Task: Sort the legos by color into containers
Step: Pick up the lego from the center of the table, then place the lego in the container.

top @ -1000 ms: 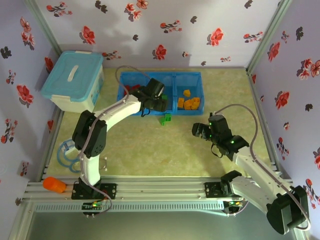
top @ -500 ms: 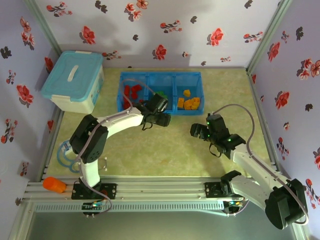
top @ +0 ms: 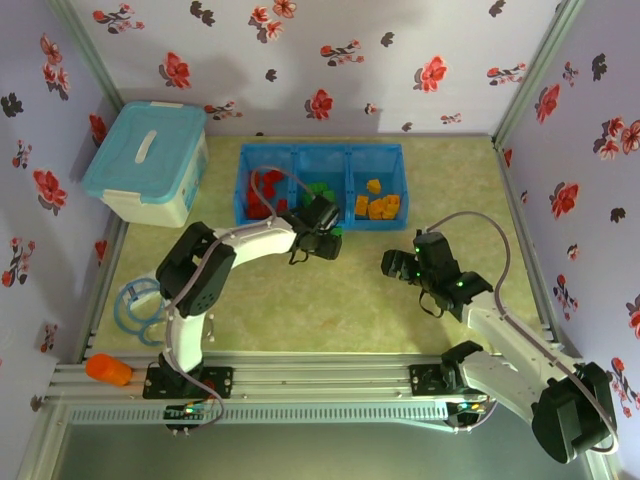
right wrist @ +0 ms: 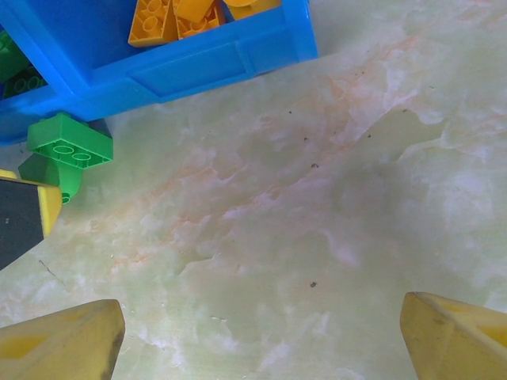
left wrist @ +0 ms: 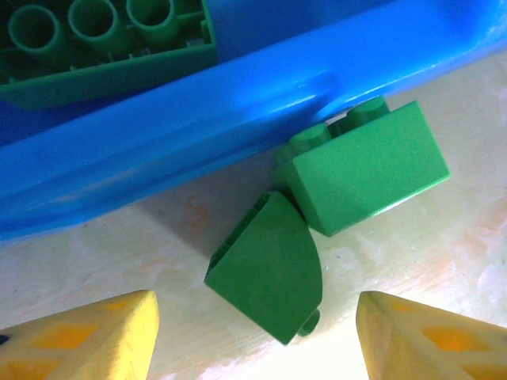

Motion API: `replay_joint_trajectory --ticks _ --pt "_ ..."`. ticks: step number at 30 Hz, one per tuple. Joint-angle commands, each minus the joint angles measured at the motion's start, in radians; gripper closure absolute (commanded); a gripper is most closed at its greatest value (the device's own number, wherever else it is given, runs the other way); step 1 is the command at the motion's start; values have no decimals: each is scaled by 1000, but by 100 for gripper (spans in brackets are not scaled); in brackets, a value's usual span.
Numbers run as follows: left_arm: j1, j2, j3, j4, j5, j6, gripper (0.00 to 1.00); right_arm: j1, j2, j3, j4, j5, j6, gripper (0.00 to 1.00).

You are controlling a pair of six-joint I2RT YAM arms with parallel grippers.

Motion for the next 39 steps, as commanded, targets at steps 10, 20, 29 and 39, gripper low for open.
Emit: replay_joint_trajectory --ticks 10,20,29,39 --pt "-3 66 95 -29 7 16 54 6 -18 -18 3 18 23 10" --pt "-6 -54 12 -18 -15 10 69 6 -18 -28 11 17 31 10" --pt "14 -171 45 -46 -23 30 69 6 -33 -25 3 12 35 11" --pt "127 -33 347 -176 -15 84 71 8 -42 -8 -14 -3 41 11"
